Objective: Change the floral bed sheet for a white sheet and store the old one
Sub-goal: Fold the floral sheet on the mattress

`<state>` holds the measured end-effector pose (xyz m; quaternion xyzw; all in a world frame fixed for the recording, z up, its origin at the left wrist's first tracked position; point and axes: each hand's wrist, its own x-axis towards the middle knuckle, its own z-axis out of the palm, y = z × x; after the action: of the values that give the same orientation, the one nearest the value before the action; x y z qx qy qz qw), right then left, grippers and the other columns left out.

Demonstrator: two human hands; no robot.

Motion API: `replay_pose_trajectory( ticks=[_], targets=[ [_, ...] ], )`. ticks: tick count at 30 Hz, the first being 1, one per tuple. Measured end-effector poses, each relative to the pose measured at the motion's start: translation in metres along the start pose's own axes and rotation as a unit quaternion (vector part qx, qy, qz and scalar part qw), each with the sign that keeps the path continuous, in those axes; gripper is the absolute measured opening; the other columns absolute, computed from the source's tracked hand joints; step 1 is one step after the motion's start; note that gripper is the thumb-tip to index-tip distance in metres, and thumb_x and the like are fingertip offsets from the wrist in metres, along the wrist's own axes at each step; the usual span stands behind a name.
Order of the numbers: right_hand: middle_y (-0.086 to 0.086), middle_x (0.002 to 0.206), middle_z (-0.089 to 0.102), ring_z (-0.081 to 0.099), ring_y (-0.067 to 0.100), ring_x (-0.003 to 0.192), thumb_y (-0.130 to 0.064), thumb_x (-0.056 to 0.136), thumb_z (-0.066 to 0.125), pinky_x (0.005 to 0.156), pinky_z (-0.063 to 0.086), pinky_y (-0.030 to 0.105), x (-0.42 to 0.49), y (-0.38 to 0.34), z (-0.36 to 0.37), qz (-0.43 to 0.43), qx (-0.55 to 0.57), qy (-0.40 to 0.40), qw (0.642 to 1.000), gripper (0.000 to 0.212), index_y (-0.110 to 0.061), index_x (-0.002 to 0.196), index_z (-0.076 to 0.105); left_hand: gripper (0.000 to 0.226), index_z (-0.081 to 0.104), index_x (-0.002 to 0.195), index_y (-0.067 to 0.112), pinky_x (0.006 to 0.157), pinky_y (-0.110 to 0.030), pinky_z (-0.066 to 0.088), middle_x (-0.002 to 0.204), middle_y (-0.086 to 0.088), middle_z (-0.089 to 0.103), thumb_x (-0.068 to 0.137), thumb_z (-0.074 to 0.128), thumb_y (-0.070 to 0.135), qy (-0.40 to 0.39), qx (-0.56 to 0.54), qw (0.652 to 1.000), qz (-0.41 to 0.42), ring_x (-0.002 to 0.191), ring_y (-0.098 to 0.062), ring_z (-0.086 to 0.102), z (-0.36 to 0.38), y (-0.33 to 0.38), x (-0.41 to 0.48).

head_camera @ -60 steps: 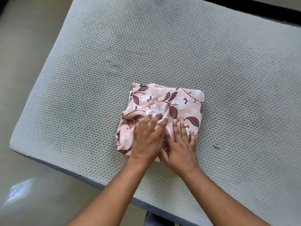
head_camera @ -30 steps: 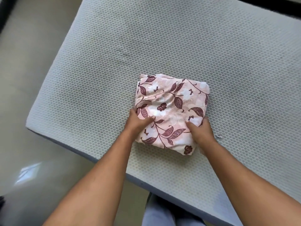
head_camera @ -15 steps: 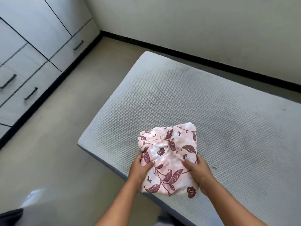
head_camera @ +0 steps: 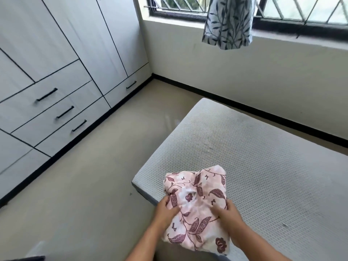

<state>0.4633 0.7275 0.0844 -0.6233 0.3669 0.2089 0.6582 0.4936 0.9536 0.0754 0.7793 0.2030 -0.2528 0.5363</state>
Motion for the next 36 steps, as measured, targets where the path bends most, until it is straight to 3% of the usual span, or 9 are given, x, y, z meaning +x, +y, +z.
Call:
replay_pose_trajectory(
  ticks=[3, 7, 11, 17, 25, 29, 32, 36],
  targets=[
    [0.02, 0.095, 0.077, 0.076, 0.04, 0.078, -0.005, 0.09, 0.064, 0.069, 0.062, 0.056, -0.006, -0.012, 0.06, 0.0, -0.007, -0.001, 1.0, 0.031, -0.018, 0.116, 0.055, 0.04, 0.058, 0.121, 0.022, 0.077, -0.026, 0.057, 0.103, 0.011, 0.069, 0.086, 0.077, 0.017, -0.018, -0.004, 1.0, 0.007, 0.093, -0.012, 0.069, -0.056, -0.011, 0.019],
    [0.016, 0.095, 0.078, 0.076, 0.038, 0.08, -0.008, 0.086, 0.064, 0.074, 0.062, 0.058, -0.008, -0.029, 0.128, -0.006, -0.013, 0.009, 1.0, 0.035, -0.02, 0.119, 0.058, 0.034, 0.059, 0.113, 0.035, 0.087, -0.04, 0.06, 0.106, 0.011, 0.072, 0.085, 0.077, 0.025, -0.051, 0.018, 0.998, 0.019, 0.093, -0.014, 0.072, -0.124, -0.026, 0.046],
    [0.017, 0.092, 0.078, 0.076, 0.039, 0.08, -0.007, 0.091, 0.061, 0.074, 0.062, 0.058, -0.007, -0.039, 0.179, 0.005, -0.005, 0.007, 1.0, 0.029, -0.017, 0.118, 0.058, 0.041, 0.056, 0.121, 0.037, 0.09, -0.035, 0.057, 0.112, 0.014, 0.068, 0.086, 0.075, 0.026, -0.065, 0.03, 0.997, 0.031, 0.099, -0.01, 0.067, -0.177, -0.027, 0.066],
    [0.017, 0.091, 0.078, 0.076, 0.038, 0.078, -0.006, 0.093, 0.062, 0.07, 0.063, 0.052, 0.018, -0.05, 0.206, 0.007, 0.034, 0.046, 0.998, 0.025, -0.016, 0.115, 0.059, 0.051, 0.051, 0.133, 0.033, 0.102, -0.04, 0.051, 0.124, 0.01, 0.063, 0.088, 0.072, 0.023, -0.109, 0.055, 0.992, 0.04, 0.112, -0.015, 0.062, -0.21, -0.004, 0.105],
    [0.014, 0.093, 0.078, 0.076, 0.035, 0.082, -0.002, 0.09, 0.065, 0.073, 0.063, 0.048, 0.074, -0.068, 0.22, 0.028, 0.139, 0.073, 0.987, 0.025, -0.013, 0.112, 0.063, 0.041, 0.057, 0.127, 0.035, 0.1, -0.038, 0.052, 0.122, 0.01, 0.067, 0.088, 0.065, 0.024, -0.151, 0.181, 0.97, 0.058, 0.109, -0.011, 0.064, -0.226, 0.057, 0.182],
    [0.007, 0.092, 0.079, 0.077, 0.029, 0.085, -0.019, 0.072, 0.075, 0.083, 0.062, 0.047, 0.107, -0.07, 0.223, 0.048, 0.161, 0.095, 0.981, 0.038, -0.009, 0.109, 0.069, 0.046, 0.06, 0.129, 0.032, 0.095, -0.03, 0.051, 0.118, 0.014, 0.069, 0.084, 0.068, 0.028, -0.18, 0.261, 0.944, 0.088, 0.109, -0.008, 0.064, -0.219, 0.1, 0.229],
    [0.002, 0.09, 0.079, 0.075, 0.025, 0.087, -0.01, 0.083, 0.074, 0.079, 0.061, 0.038, 0.129, -0.08, 0.222, 0.055, 0.18, 0.123, 0.974, 0.022, -0.01, 0.105, 0.072, 0.042, 0.059, 0.13, 0.031, 0.09, -0.023, 0.048, 0.116, 0.015, 0.068, 0.089, 0.069, 0.023, -0.202, 0.315, 0.922, 0.102, 0.112, -0.011, 0.063, -0.205, 0.135, 0.265],
    [0.004, 0.097, 0.079, 0.074, 0.028, 0.093, -0.012, 0.08, 0.072, 0.086, 0.061, 0.046, 0.166, -0.097, 0.223, 0.074, 0.25, 0.145, 0.955, 0.027, -0.014, 0.107, 0.071, 0.036, 0.059, 0.125, 0.031, 0.074, -0.005, 0.043, 0.115, 0.012, 0.068, 0.093, 0.066, 0.017, -0.245, 0.376, 0.884, 0.129, 0.108, -0.012, 0.064, -0.175, 0.187, 0.318]
  ],
)
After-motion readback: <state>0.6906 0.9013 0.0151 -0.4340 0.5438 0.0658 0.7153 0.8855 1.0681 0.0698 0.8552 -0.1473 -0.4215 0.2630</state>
